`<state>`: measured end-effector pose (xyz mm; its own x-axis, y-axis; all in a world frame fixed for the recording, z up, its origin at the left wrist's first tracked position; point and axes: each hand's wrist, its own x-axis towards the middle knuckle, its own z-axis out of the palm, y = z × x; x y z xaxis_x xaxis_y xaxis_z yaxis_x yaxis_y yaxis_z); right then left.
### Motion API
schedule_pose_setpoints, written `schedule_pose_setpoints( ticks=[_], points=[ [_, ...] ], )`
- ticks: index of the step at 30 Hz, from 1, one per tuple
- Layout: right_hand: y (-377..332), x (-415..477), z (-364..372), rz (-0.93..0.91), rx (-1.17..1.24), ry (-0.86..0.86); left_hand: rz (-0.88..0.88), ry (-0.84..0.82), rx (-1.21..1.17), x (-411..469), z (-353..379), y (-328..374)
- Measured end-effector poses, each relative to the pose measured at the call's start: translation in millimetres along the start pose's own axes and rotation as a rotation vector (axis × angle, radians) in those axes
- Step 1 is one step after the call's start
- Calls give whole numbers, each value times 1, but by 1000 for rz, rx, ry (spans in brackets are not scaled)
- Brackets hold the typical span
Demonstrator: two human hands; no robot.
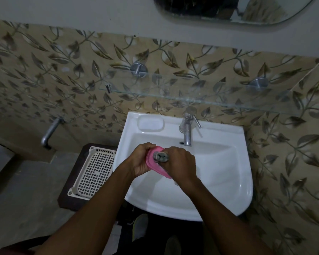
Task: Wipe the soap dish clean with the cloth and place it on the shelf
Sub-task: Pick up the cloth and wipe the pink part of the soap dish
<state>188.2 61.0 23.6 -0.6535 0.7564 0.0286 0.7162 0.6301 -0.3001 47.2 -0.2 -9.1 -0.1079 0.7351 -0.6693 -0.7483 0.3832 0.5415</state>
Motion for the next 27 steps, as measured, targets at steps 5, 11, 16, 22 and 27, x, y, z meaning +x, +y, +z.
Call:
schedule_pose_setpoints(
  ticks=[5,11,16,22,27],
  points=[
    [-13,-2,3,-18,85,-50,-29,30,38,-1,2,2],
    [-6,-1,-3,30,2,12,6,42,40,1,-6,1],
    [-33,-8,2,64,91,22,1,33,40,-2,0,-1],
    [-23,-1,-2,219,86,37,53,76,42,-3,2,-7],
    [-39,-13,3,92,189,-5,73,109,37,-3,-5,-9]
  ],
)
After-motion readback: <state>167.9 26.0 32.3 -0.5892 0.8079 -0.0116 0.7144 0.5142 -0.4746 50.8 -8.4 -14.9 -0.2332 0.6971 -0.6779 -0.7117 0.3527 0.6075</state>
